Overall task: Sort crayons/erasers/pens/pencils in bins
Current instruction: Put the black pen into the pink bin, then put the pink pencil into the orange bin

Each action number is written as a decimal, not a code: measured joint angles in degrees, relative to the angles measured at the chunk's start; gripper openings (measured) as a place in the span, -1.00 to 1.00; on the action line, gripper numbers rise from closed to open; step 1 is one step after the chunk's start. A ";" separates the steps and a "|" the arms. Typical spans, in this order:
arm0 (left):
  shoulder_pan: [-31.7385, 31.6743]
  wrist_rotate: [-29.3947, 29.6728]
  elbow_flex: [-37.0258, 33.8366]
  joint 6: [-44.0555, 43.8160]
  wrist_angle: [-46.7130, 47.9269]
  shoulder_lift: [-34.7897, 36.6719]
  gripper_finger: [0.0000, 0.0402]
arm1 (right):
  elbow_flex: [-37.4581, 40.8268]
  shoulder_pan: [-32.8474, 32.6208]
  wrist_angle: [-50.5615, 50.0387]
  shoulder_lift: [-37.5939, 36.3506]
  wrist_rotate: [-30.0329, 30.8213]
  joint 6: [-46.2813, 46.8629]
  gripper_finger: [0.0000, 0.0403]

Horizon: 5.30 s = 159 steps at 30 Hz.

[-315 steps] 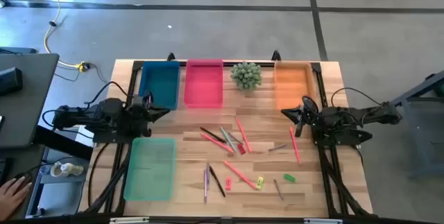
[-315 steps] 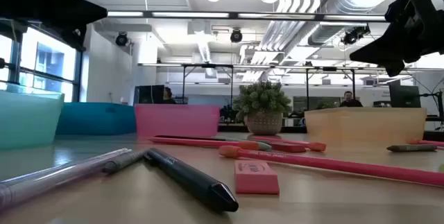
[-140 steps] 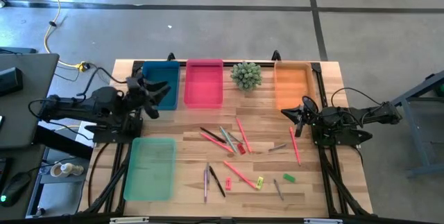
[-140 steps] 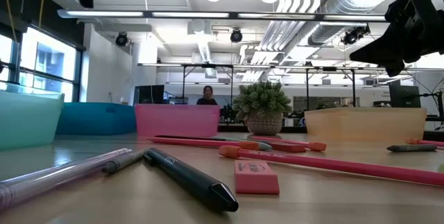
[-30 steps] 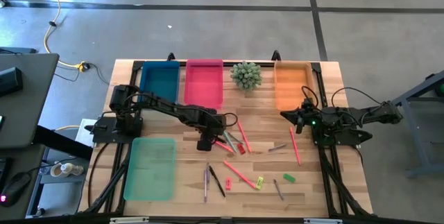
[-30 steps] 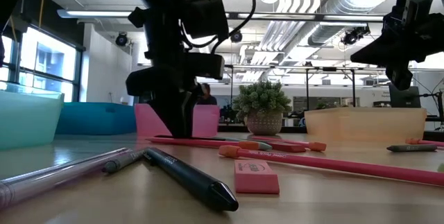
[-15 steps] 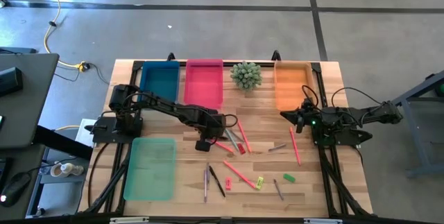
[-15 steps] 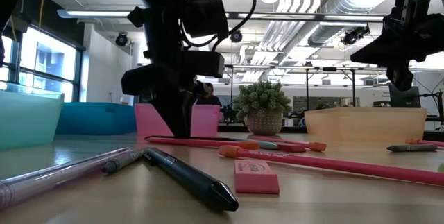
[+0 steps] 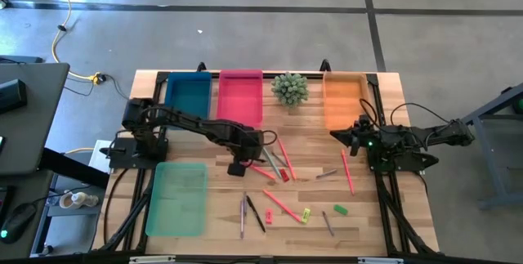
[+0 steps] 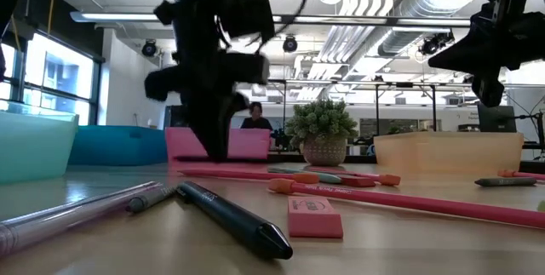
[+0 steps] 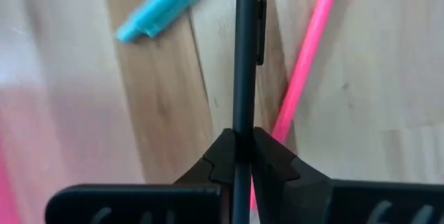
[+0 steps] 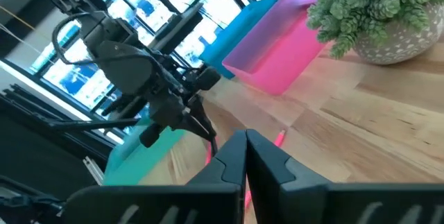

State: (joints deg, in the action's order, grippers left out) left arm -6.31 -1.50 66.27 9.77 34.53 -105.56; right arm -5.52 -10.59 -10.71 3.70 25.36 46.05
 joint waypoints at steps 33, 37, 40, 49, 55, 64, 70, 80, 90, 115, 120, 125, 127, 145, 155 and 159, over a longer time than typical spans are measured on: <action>-29.08 9.83 0.18 -17.33 -3.44 13.53 -0.95 | -7.74 -0.02 16.06 3.45 5.78 -23.85 -1.00; -30.29 8.51 0.18 -18.22 -6.47 10.05 -0.95 | -11.42 -0.01 14.11 6.05 8.36 -27.30 -1.00; -30.20 8.01 0.18 -20.30 -7.58 7.71 -0.95 | -14.46 0.02 9.58 8.32 9.62 -27.39 -1.00; -30.64 9.71 0.18 -22.67 -7.46 4.02 -0.94 | -22.49 0.07 -9.26 16.32 10.43 -14.98 -1.00; -32.00 9.73 0.18 -23.13 -7.46 2.77 -0.94 | -25.57 0.07 -20.32 21.43 7.34 -3.54 -1.00; -33.54 9.67 0.18 -23.13 -7.43 2.69 -0.80 | -25.59 0.07 -31.74 28.01 -3.65 12.78 -1.00; -33.54 9.64 0.18 -23.11 -7.50 2.69 -0.64 | -25.57 0.07 -37.56 31.53 -11.29 21.00 -1.00; -33.52 8.94 4.37 -21.73 -2.47 2.67 -0.32 | -25.55 0.04 -41.98 34.95 -16.94 28.09 -1.00; -33.42 3.29 20.58 -17.33 11.35 2.67 -0.29 | -25.49 0.04 -44.54 35.35 -15.70 32.12 -1.00; -17.76 -2.14 4.49 -32.01 4.93 25.31 -0.29 | -25.49 0.04 -39.22 50.17 -17.44 34.14 -1.00; -15.76 -0.27 2.76 -33.17 2.95 26.82 -0.29 | -25.49 0.04 -39.10 53.36 -17.44 34.99 -1.00; -14.97 0.68 2.76 -32.71 3.32 26.80 -0.29 | -25.49 0.04 -39.71 55.94 -17.42 34.97 -1.00; -14.86 0.71 2.76 -32.70 3.32 26.80 -0.29 | -25.49 0.04 -40.09 56.69 -17.42 34.97 -0.99; -14.86 0.68 2.76 -33.22 2.78 26.75 -0.29 | -25.49 0.09 -43.01 63.20 -14.49 37.54 -0.30; -14.86 0.68 2.76 -33.19 2.49 26.73 -0.29 | -25.49 0.32 -39.68 69.50 -16.05 38.98 -0.30; -14.86 0.68 2.76 -33.19 2.49 26.71 -0.29 | -25.64 1.88 -39.20 71.95 -18.00 37.35 -0.34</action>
State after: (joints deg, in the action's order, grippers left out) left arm -21.17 -0.82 69.04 -23.42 37.01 -78.85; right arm -31.16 -8.71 -49.92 75.65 7.37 83.39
